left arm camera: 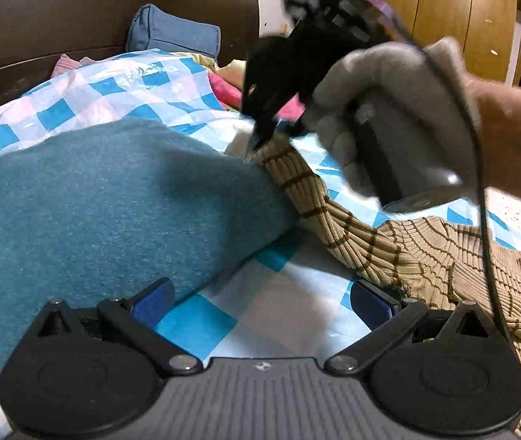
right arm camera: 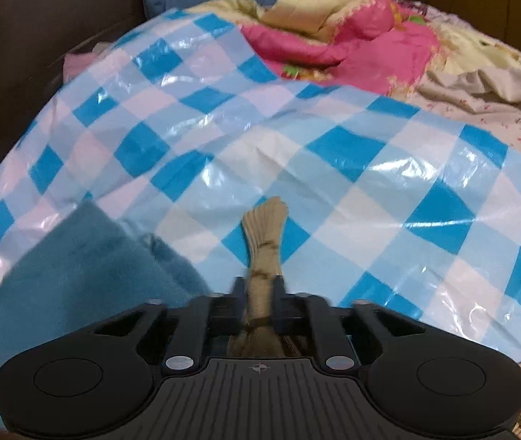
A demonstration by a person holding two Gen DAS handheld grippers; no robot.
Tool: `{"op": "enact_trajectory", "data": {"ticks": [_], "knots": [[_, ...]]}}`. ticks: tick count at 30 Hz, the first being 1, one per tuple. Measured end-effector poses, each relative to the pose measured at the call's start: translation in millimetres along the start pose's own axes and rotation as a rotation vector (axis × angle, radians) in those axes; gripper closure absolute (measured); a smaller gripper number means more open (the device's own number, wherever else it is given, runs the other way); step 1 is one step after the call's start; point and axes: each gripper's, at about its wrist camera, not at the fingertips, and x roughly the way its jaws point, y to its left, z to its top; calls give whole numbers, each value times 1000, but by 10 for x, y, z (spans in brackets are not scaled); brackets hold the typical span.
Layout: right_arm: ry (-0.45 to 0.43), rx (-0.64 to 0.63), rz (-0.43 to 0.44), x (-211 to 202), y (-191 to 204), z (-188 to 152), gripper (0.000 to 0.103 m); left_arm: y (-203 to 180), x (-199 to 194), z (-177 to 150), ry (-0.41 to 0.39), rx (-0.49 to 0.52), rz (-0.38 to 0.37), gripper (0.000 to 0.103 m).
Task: Fold small clothes
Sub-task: 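Grasp the other sleeve with the right tool and fold it across the body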
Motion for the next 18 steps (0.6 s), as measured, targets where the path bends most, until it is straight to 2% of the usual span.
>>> {"op": "enact_trajectory", "data": {"ticks": [5,7,10,15,18], "knots": [[-144,26,-33,-533,-88,30,97,-78,-42,-35,-28,47,10,0],[-200,82,-33,-808,-222,30,97,-117,-66,-51,-40,65,9,0],[-296,200,-31,-1347,-561,-148,97,-188,-118,-64,-55,88,-3,0],[-434,410,-87,-2240,-1250,-840,97,-417,-209,-76,-67,160,-40,0],[-519,513,-214,-2672,-1679,-1445,97,-619,-251,-97,-69,228,-68,0]]}}
